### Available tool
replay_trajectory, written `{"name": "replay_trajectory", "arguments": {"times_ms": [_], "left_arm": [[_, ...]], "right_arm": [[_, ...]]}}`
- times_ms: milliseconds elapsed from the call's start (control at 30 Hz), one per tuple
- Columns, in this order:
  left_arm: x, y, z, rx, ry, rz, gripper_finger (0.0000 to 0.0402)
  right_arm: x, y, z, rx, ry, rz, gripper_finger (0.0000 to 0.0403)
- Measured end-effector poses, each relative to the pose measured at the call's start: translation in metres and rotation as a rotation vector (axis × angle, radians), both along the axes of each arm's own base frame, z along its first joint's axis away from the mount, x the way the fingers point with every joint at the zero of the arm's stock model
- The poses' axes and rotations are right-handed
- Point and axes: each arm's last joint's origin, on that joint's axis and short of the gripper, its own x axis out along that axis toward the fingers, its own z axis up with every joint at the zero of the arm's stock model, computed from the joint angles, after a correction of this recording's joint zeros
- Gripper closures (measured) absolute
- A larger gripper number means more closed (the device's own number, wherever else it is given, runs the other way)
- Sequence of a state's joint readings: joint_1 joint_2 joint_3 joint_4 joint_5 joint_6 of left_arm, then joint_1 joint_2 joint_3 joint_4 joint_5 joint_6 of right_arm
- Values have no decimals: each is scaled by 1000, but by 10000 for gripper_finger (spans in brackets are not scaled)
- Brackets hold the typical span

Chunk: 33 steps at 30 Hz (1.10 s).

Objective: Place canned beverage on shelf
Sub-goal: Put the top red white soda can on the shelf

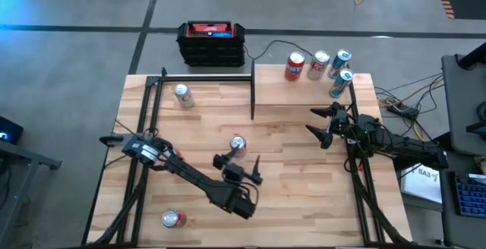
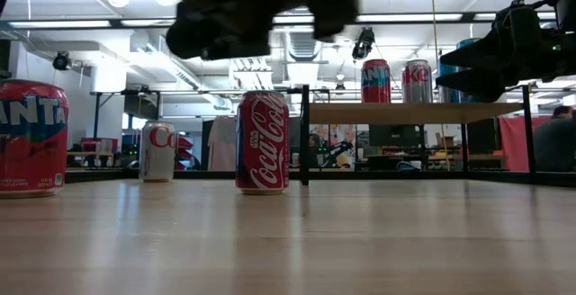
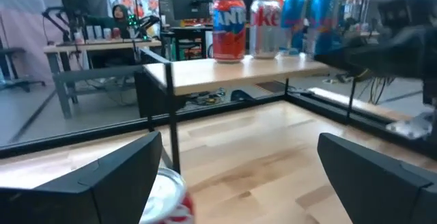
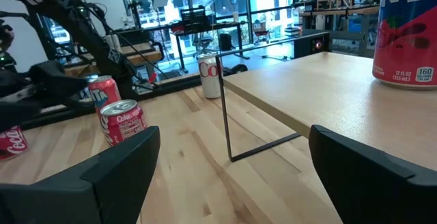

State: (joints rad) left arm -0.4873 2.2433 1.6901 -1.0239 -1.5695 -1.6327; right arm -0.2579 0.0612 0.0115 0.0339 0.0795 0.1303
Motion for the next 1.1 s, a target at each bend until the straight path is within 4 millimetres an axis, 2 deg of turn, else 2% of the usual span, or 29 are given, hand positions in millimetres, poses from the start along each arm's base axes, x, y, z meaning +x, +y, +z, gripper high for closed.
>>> {"name": "replay_trajectory", "arguments": {"times_ms": [133,267,500,800,1100], "left_arm": [[-19,11,3,-87,-34,26,26],[-29,19,1,-206,-24,111,26],[-33,20,-5,-136,-45,69,35],[-39,26,-43,-116,-182,22,44],[-42,30,-54,-70,-141,17,45]], "right_arm": [[0,0,0,0,1,0,44],[0,0,0,0,1,0,44],[0,0,0,0,0,1,44],[0,0,0,0,0,0,44],[0,0,0,0,0,0,44]]}}
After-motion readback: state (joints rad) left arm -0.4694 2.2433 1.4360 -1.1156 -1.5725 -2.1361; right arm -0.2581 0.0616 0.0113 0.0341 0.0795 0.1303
